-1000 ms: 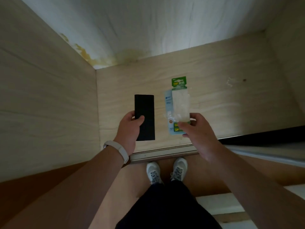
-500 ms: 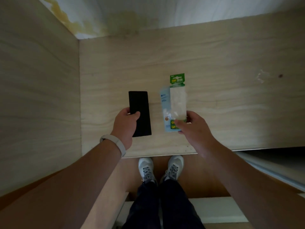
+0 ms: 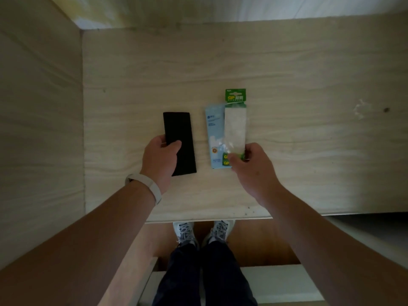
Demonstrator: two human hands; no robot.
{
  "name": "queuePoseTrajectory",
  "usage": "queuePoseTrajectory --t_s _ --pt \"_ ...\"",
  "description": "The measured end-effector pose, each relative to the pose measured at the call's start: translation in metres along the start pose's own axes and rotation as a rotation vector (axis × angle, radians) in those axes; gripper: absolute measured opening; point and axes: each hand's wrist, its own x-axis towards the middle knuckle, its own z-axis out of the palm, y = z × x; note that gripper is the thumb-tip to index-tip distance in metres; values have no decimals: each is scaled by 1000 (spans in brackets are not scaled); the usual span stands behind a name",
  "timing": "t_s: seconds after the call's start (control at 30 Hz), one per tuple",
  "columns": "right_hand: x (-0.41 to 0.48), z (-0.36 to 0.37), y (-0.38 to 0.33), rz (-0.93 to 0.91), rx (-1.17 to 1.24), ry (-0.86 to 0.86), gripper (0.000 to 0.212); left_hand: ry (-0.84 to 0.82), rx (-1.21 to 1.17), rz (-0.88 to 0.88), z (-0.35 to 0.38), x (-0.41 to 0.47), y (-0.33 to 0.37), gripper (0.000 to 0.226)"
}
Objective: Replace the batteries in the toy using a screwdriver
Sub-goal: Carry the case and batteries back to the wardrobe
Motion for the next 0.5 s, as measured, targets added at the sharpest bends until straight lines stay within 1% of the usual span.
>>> queuePoseTrajectory --t_s 0.1,0.23,0.37,0.5 --pt "-2 -3 0 -29 -101 42 25 62 140 117 -2 0 -4 25" --pt "0 -7 1 -36 -127 36 30 105 315 213 -7 0 -7 26" --pt "4 -10 2 -11 -90 -5 22 139 414 239 -8 7 -6 23" --pt "12 -23 1 -33 -42 58 12 146 448 227 -7 10 -5 23"
